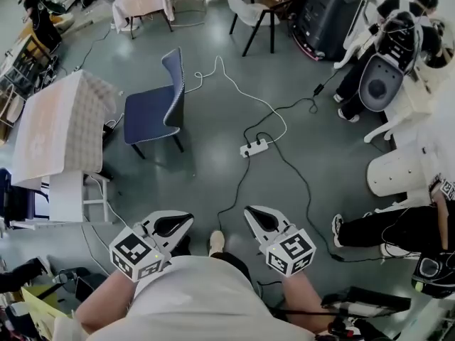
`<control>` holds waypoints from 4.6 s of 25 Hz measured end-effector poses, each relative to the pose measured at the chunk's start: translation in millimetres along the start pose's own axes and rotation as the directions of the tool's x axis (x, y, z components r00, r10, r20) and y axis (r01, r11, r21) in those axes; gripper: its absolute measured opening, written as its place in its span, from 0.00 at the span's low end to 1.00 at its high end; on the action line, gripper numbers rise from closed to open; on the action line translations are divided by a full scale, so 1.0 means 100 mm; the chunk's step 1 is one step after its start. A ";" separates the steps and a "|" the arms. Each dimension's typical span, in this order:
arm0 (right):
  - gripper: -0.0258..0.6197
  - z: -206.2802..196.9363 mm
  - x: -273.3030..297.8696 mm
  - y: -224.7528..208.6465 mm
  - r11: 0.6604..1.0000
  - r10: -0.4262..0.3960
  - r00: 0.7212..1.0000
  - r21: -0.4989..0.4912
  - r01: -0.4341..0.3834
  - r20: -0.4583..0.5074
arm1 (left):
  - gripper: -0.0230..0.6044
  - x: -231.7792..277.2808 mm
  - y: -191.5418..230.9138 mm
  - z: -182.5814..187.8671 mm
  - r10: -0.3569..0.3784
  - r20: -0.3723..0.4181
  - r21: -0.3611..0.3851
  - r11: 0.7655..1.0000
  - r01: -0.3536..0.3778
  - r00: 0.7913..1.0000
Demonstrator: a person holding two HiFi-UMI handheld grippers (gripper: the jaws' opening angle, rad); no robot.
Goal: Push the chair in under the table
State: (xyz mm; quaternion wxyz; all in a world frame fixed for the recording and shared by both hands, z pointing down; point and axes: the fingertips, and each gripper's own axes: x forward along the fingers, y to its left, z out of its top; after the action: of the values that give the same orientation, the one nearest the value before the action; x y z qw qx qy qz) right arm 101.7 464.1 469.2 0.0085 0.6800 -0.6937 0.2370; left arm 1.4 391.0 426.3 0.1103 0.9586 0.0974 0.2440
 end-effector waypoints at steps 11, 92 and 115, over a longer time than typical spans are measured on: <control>0.06 0.27 0.98 -0.25 0.998 0.055 0.994 -0.008 -0.056 -0.097 | 0.05 -0.04 0.93 0.20 0.049 0.080 -0.057 0.997 -0.045 0.996; 0.17 0.71 8.14 -0.17 0.848 0.106 0.871 0.501 0.172 -0.479 | 0.05 -2.86 5.33 0.16 0.604 0.097 -0.416 0.747 -0.519 0.791; 0.20 0.58 8.53 0.54 0.863 0.098 0.881 0.480 0.157 -0.464 | 0.05 -3.60 5.24 -0.37 0.614 0.112 -0.452 0.732 -0.510 0.781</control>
State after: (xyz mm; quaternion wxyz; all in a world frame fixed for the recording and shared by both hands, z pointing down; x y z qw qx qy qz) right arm 4.4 -358.9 685.3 0.0032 0.5904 -0.5731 0.5682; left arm -257.5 -191.1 432.7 0.2343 0.9220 -0.2660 0.1556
